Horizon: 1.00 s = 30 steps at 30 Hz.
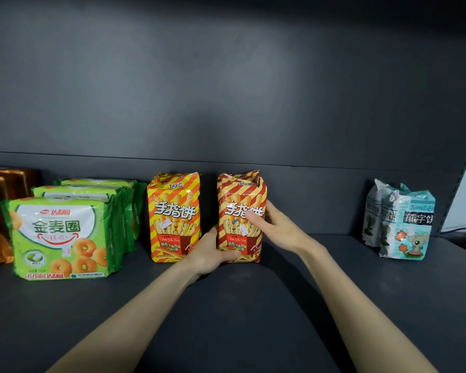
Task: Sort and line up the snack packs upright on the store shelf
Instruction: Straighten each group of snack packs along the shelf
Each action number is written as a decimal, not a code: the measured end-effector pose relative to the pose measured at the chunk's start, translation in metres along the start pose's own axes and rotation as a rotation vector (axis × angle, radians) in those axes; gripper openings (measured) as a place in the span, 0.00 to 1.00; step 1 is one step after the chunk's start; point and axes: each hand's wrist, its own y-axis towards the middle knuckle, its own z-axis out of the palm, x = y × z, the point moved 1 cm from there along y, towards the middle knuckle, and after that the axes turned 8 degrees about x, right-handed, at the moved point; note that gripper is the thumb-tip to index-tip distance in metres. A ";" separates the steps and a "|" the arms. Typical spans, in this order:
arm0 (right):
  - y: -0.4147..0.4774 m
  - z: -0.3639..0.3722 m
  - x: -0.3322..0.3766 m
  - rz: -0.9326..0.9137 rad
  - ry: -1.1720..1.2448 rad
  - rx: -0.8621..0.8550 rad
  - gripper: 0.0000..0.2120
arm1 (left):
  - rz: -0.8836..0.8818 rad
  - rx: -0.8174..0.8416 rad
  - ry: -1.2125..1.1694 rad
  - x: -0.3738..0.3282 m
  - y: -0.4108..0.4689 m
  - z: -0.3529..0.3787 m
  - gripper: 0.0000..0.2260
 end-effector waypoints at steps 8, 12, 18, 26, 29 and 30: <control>-0.002 0.001 0.008 -0.058 -0.043 -0.027 0.33 | 0.128 -0.088 -0.052 -0.010 0.003 -0.003 0.42; -0.003 0.000 0.009 -0.084 -0.031 -0.045 0.36 | 0.166 -0.121 -0.045 -0.017 0.007 -0.001 0.44; 0.002 -0.003 0.007 -0.090 -0.012 -0.066 0.36 | 0.155 -0.106 -0.053 -0.016 0.009 -0.005 0.44; 0.003 -0.009 0.011 -0.085 -0.038 -0.045 0.39 | 0.148 -0.081 -0.076 -0.017 0.008 -0.004 0.42; 0.010 -0.016 0.012 -0.061 -0.031 -0.017 0.40 | 0.147 -0.080 -0.080 -0.017 0.008 -0.002 0.42; 0.011 -0.018 0.013 -0.045 -0.025 -0.009 0.41 | 0.147 -0.078 -0.084 -0.017 0.008 -0.002 0.41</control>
